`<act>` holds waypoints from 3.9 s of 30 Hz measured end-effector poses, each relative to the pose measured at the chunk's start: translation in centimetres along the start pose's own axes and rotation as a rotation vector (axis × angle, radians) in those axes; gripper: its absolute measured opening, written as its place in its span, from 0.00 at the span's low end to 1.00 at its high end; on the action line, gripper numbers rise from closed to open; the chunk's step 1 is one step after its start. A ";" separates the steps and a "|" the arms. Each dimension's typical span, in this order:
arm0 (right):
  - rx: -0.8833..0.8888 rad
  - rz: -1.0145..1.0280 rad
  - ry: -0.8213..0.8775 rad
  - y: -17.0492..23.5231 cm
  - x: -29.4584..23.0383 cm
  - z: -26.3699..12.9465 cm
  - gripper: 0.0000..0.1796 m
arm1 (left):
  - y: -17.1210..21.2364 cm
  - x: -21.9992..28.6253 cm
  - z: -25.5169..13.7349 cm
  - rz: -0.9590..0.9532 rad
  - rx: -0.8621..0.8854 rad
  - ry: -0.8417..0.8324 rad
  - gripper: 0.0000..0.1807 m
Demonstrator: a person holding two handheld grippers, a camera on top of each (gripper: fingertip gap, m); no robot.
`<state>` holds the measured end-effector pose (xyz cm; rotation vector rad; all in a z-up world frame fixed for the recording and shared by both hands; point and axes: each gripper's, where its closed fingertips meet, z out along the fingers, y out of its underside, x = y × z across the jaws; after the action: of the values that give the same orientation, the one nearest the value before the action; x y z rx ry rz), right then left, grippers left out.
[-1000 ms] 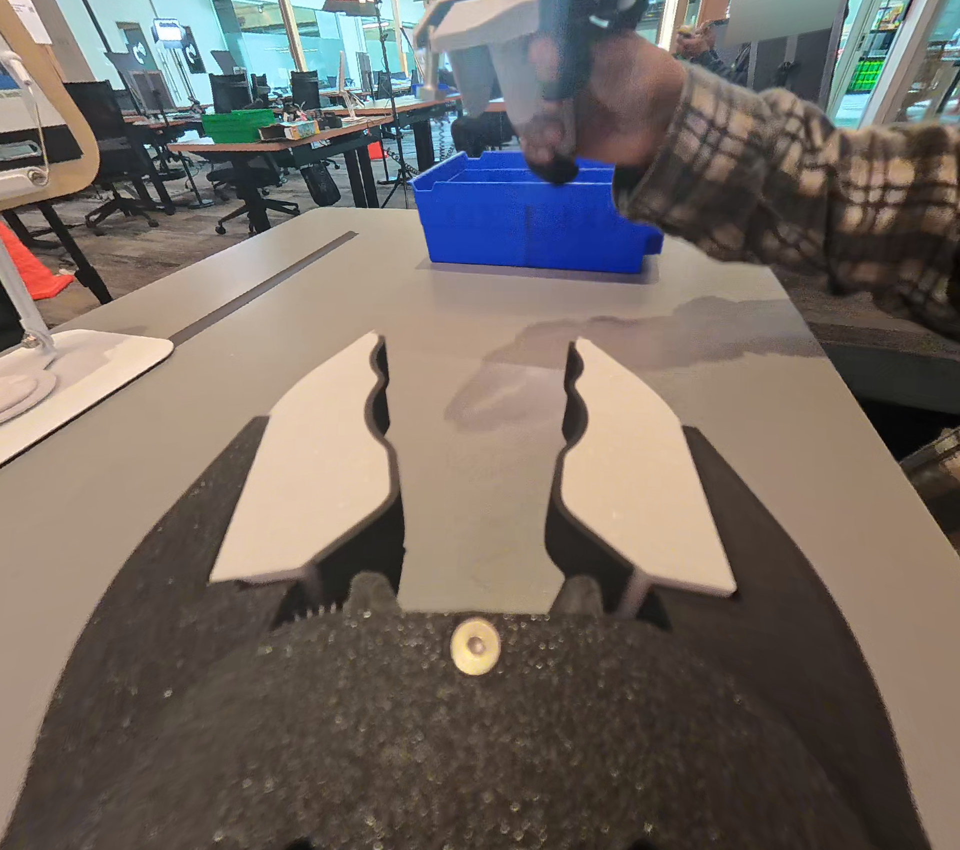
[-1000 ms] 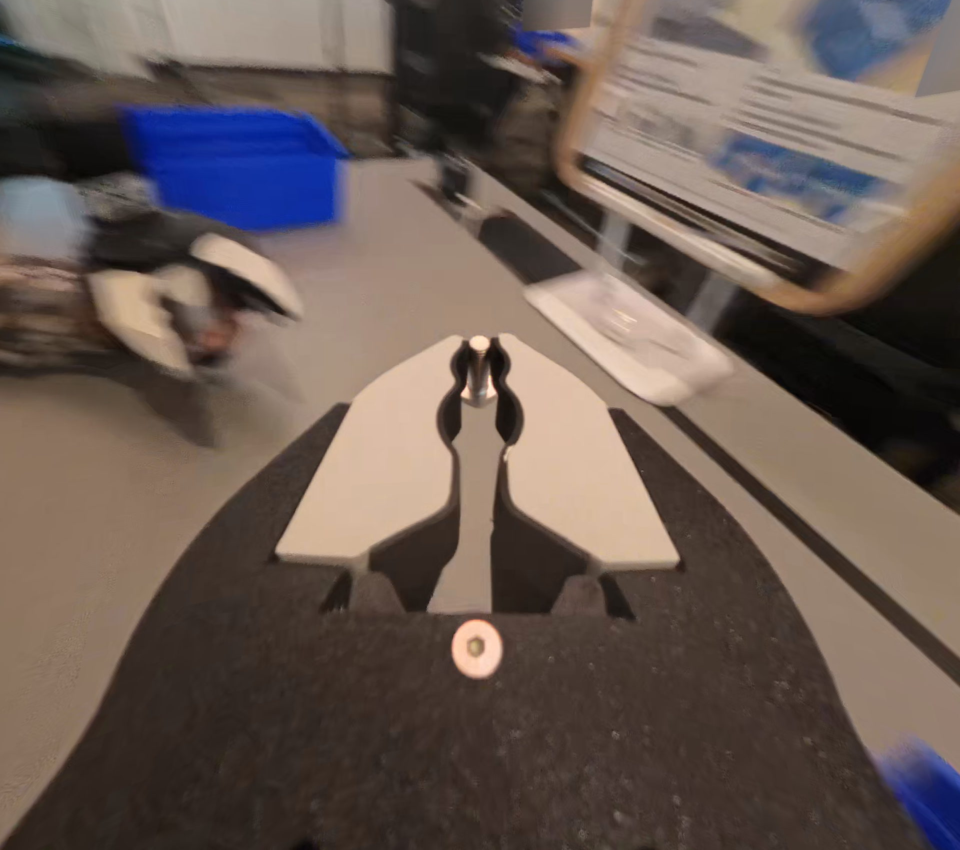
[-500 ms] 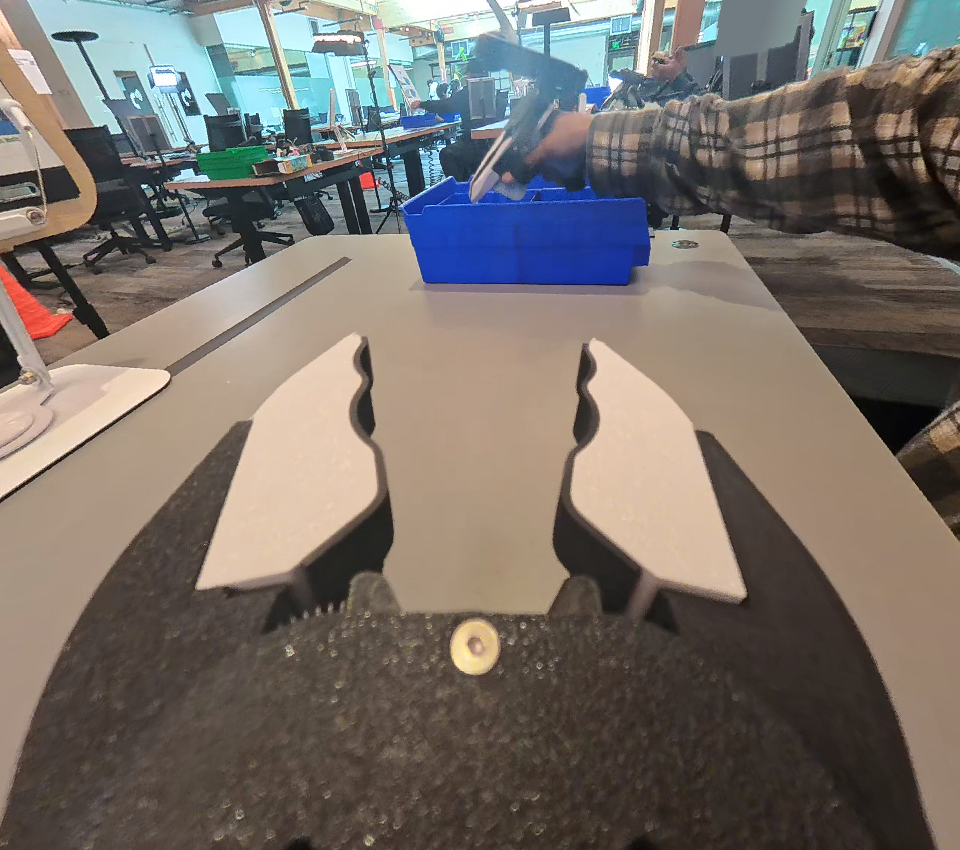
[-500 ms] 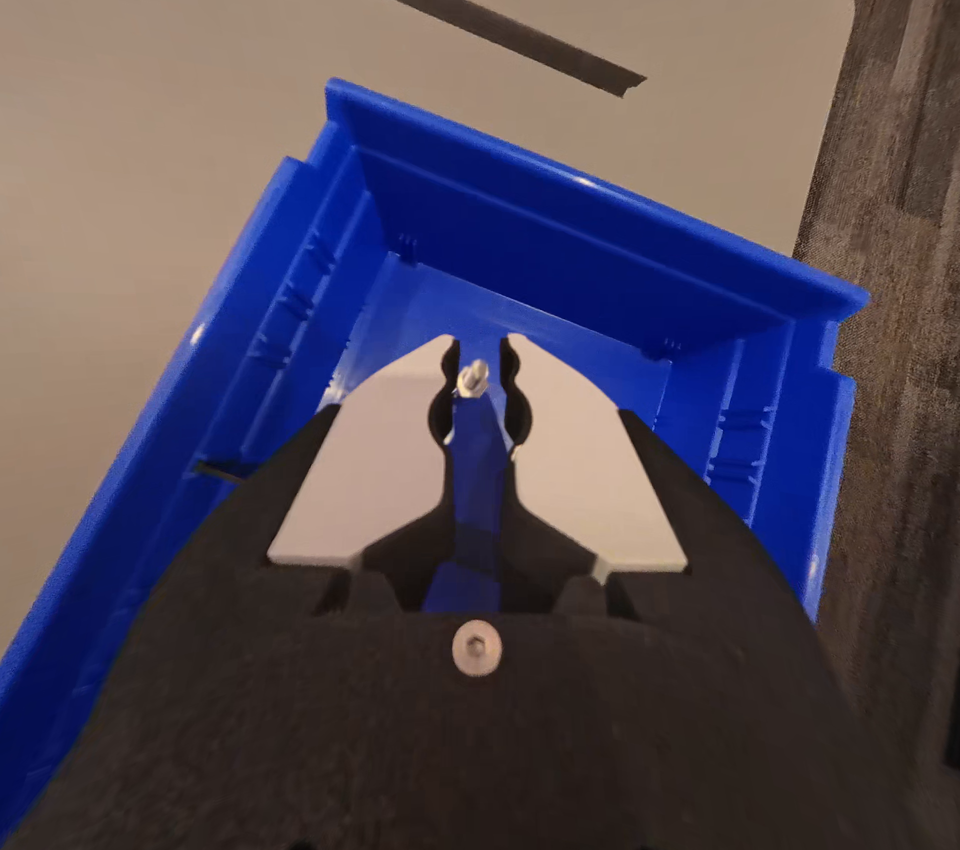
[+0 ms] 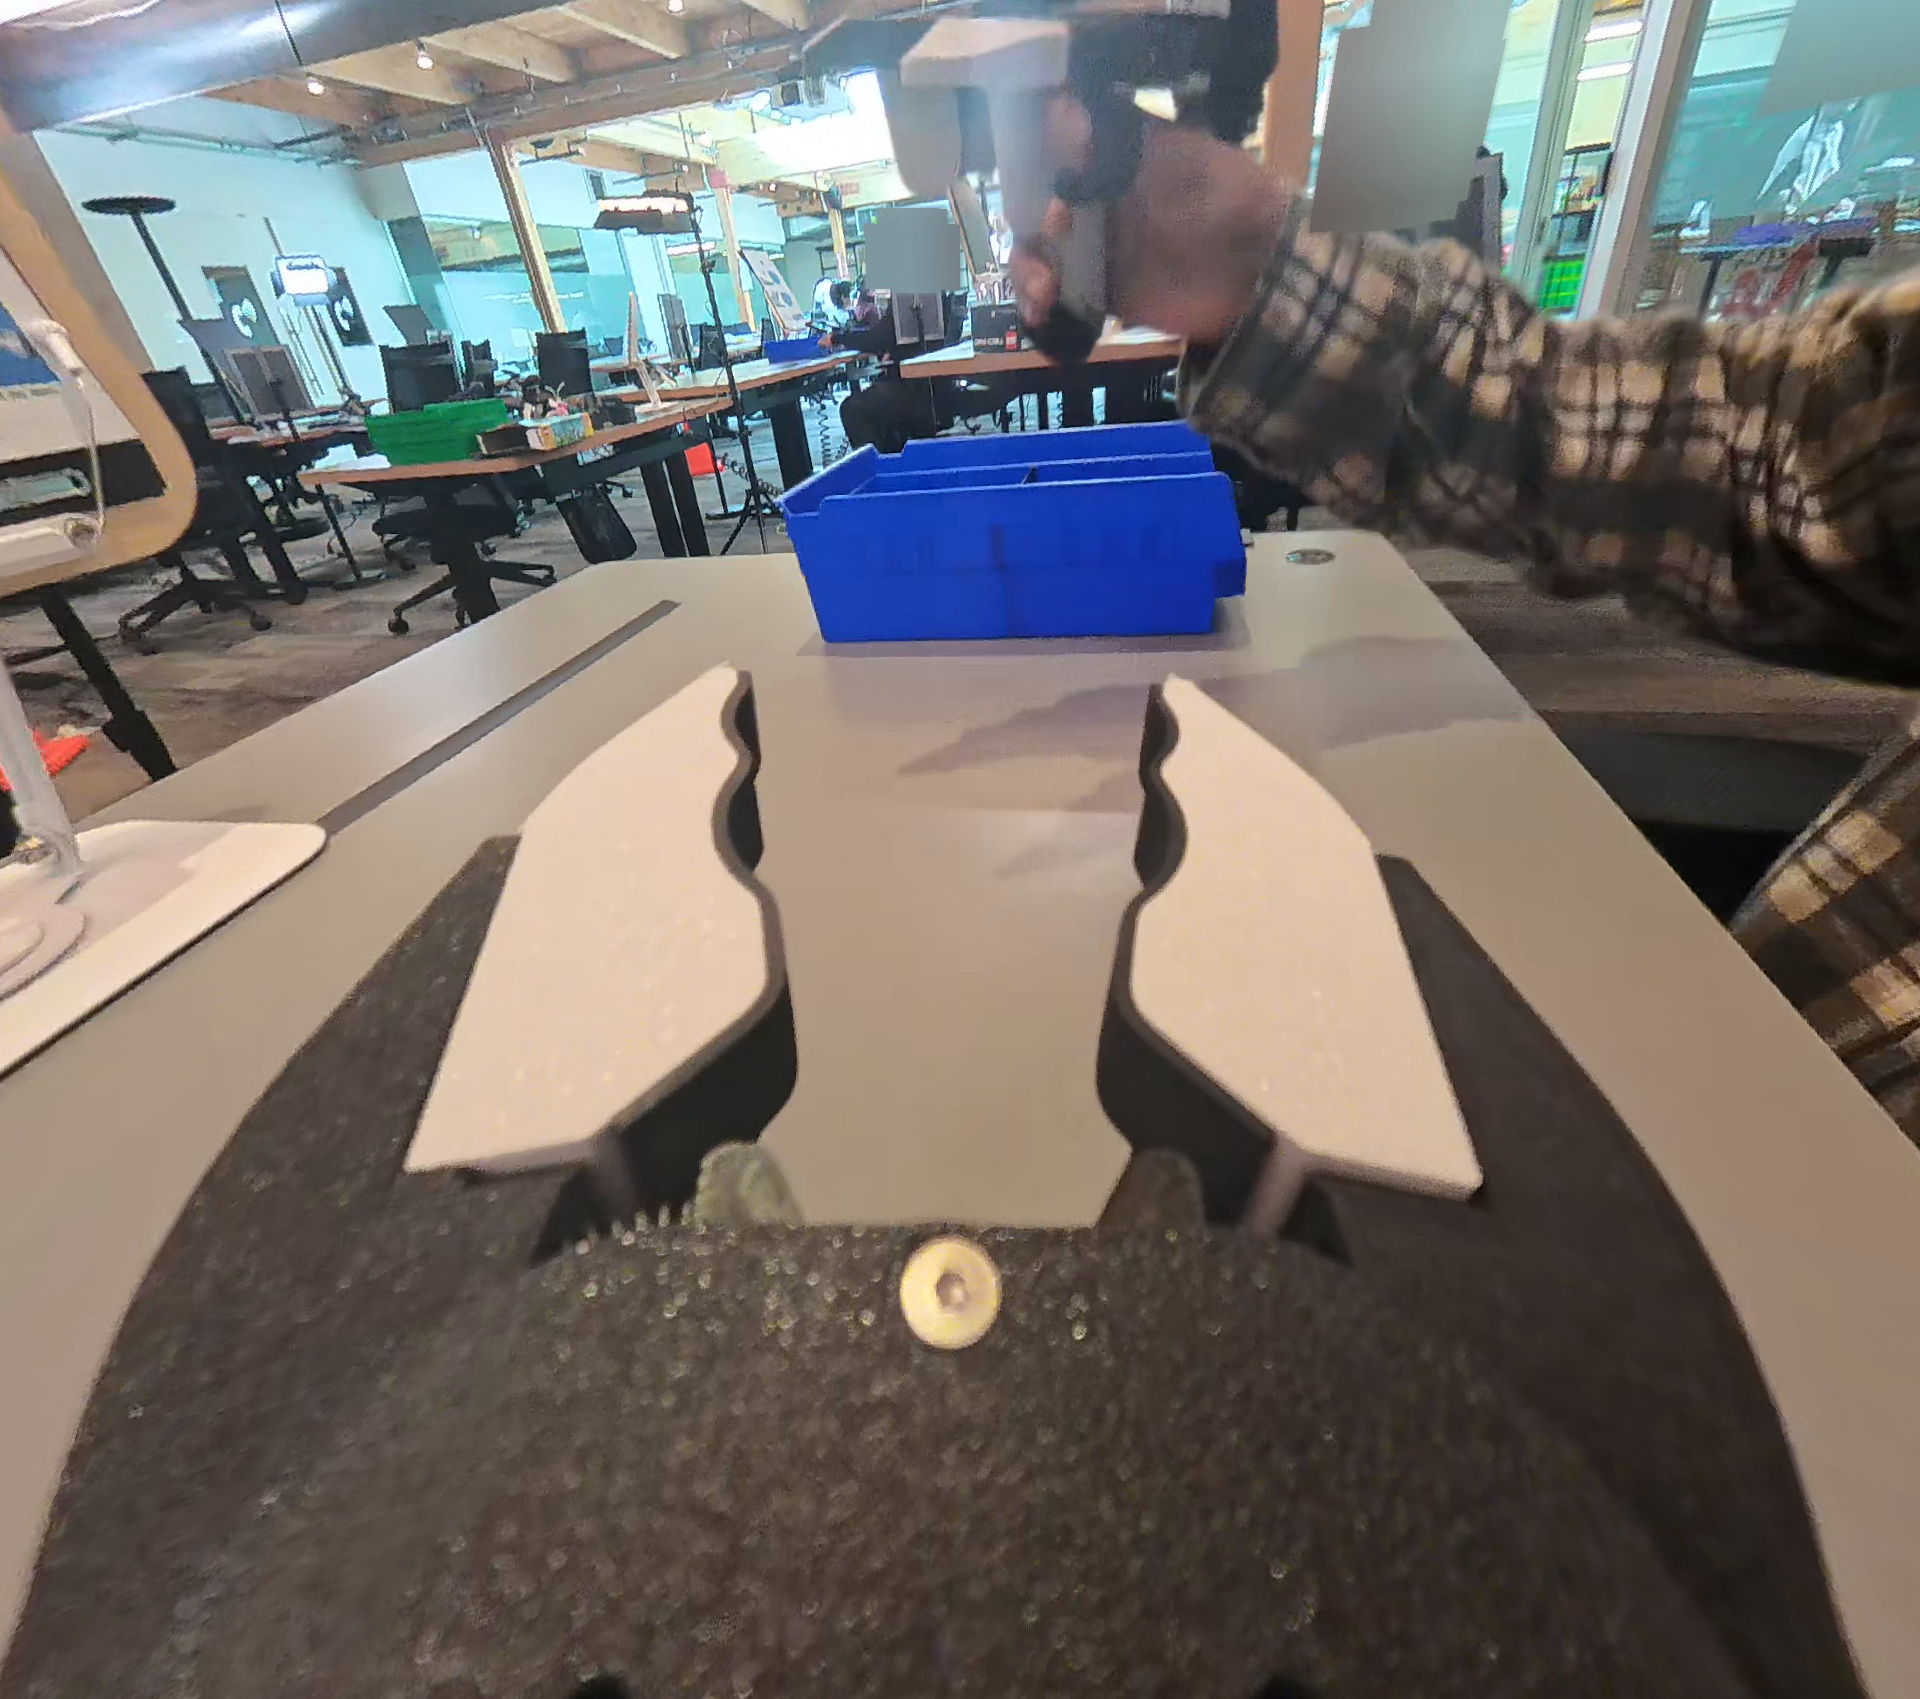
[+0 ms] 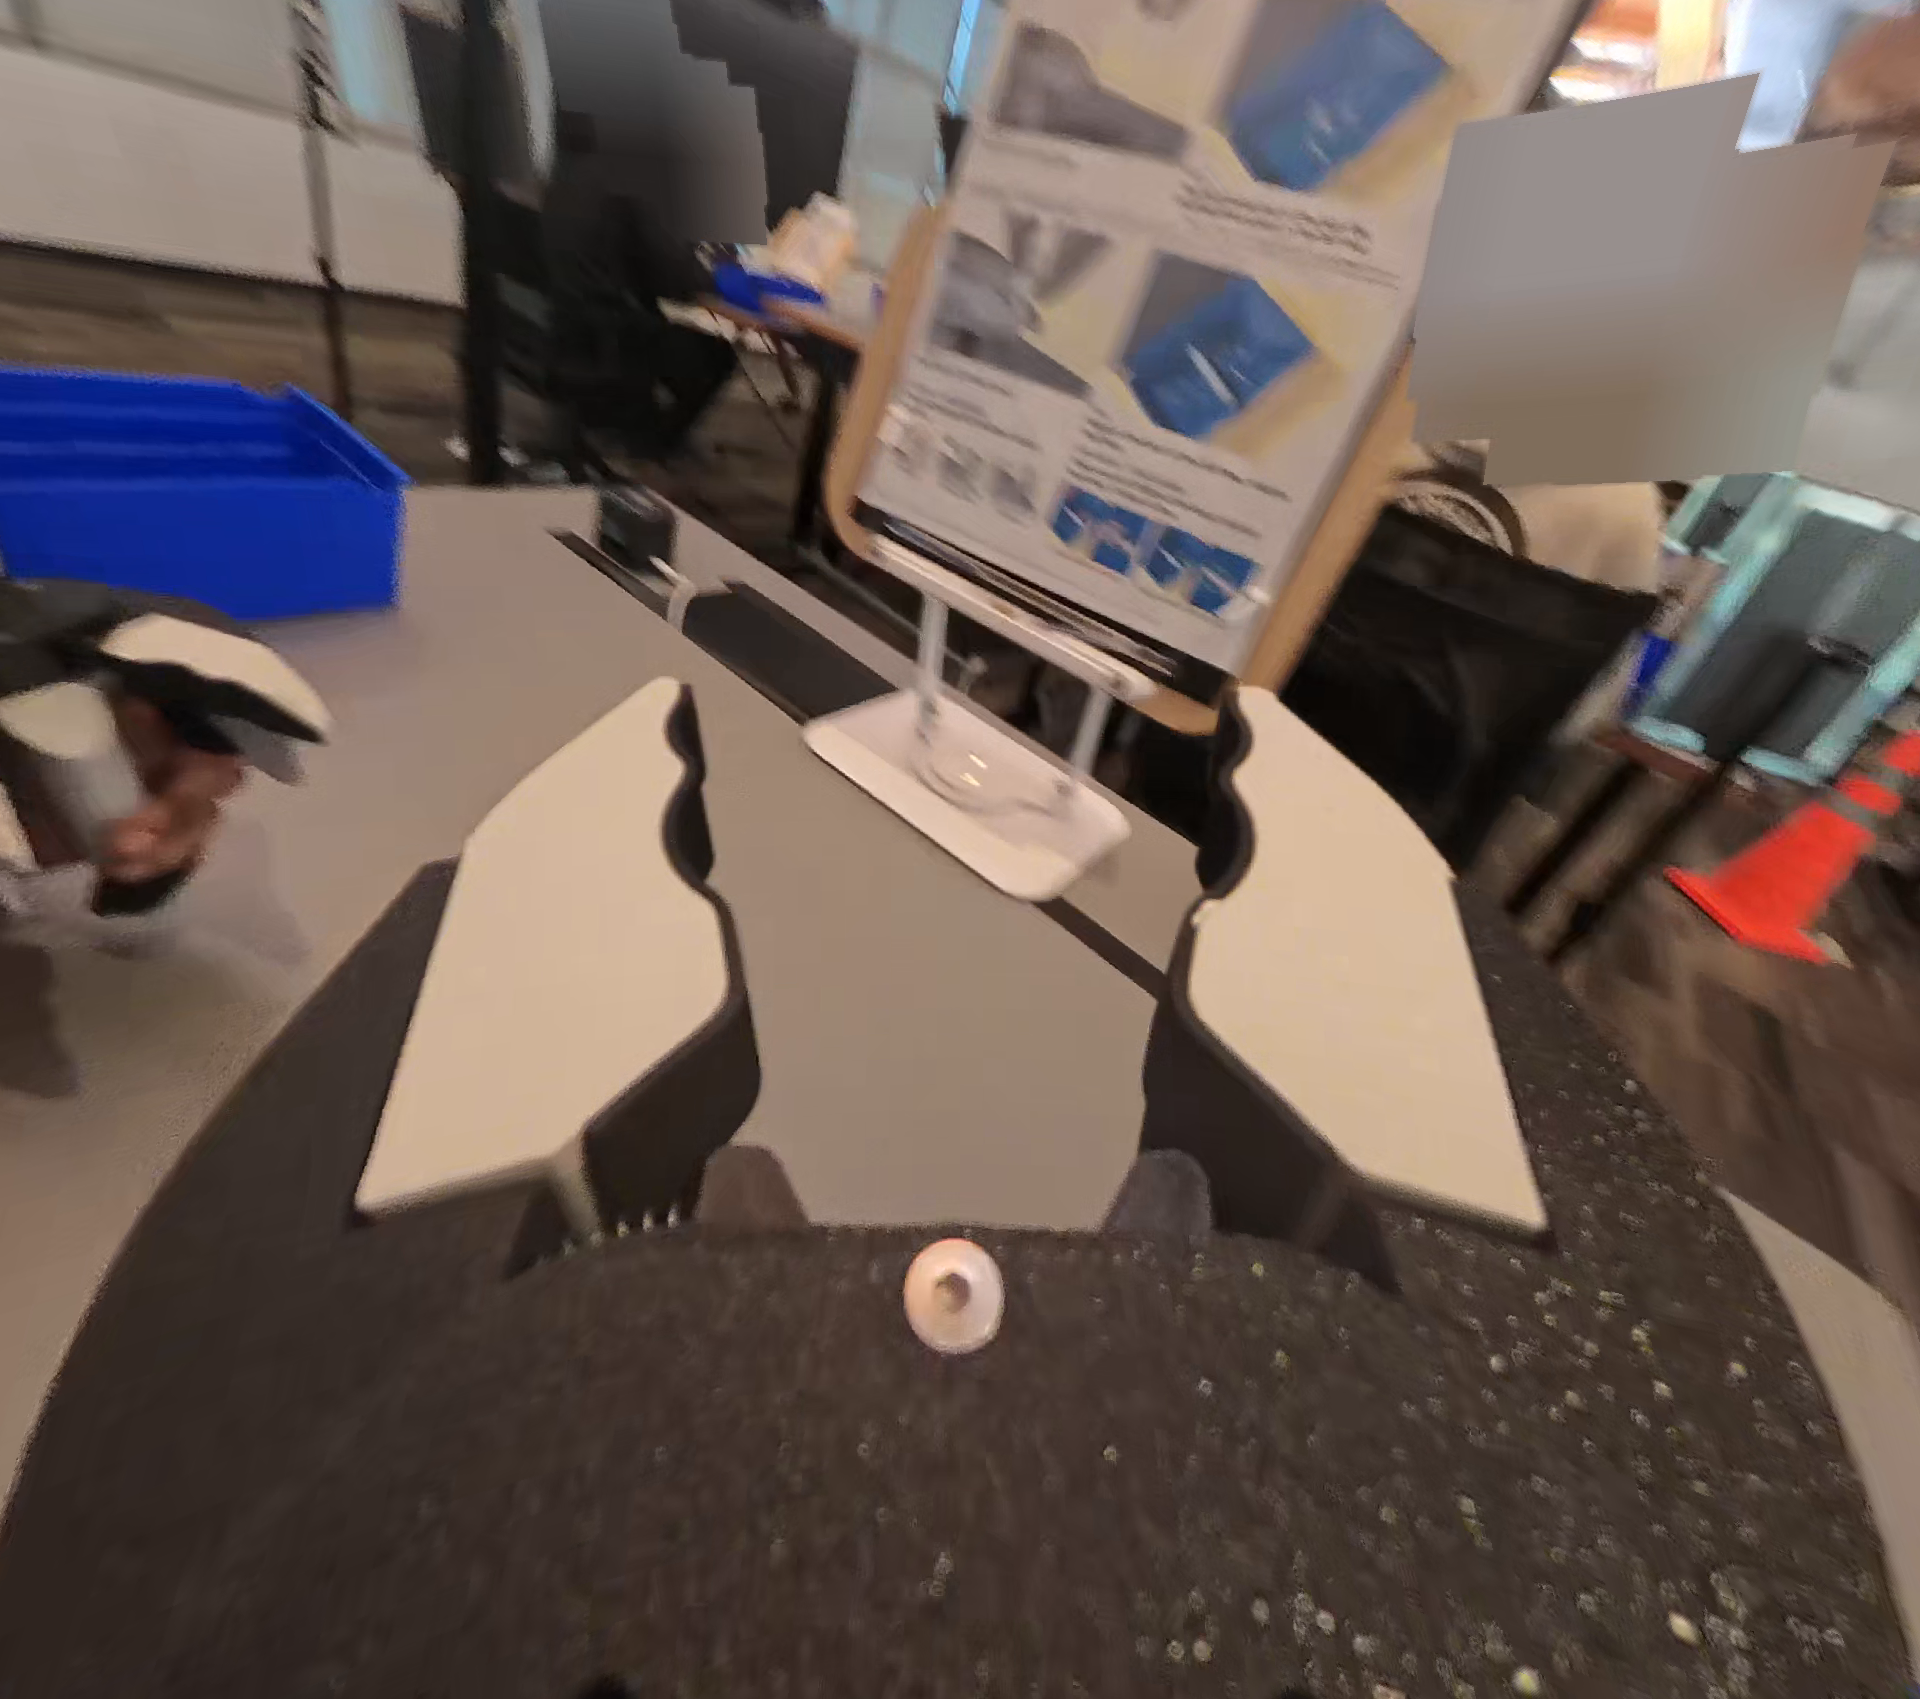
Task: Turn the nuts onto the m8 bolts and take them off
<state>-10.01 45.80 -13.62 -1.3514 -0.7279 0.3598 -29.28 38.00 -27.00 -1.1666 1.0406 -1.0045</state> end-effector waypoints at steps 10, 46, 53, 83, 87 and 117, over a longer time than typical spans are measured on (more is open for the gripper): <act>0.130 0.099 -0.190 7.4 -9.9 6.1 0.50 | -1.2 -0.1 -1.7 0.050 -0.004 0.010 0.21; 0.002 0.063 -0.409 10.9 -16.2 6.3 0.48 | 8.0 -13.5 -44.4 -0.846 -1.218 -1.041 0.13; 0.026 0.062 -0.405 10.0 -16.0 6.0 0.48 | 9.2 -14.0 -45.1 -0.929 -1.161 -1.121 0.10; 0.109 0.311 -0.432 9.4 -14.2 5.7 0.39 | -13.5 -12.6 -20.1 -0.207 -0.276 -0.569 0.08; 0.180 0.418 -0.467 8.4 -13.9 5.3 0.33 | -11.4 -7.0 -7.6 -0.175 -0.099 -0.240 0.08; 0.229 0.473 -0.770 6.5 -19.1 4.3 0.04 | -0.2 1.1 4.5 -0.421 -0.003 0.204 0.08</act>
<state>-25.71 38.44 -24.72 -1.1408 -0.9457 1.3487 -24.67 37.89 -26.55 -1.3370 0.9727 -1.4773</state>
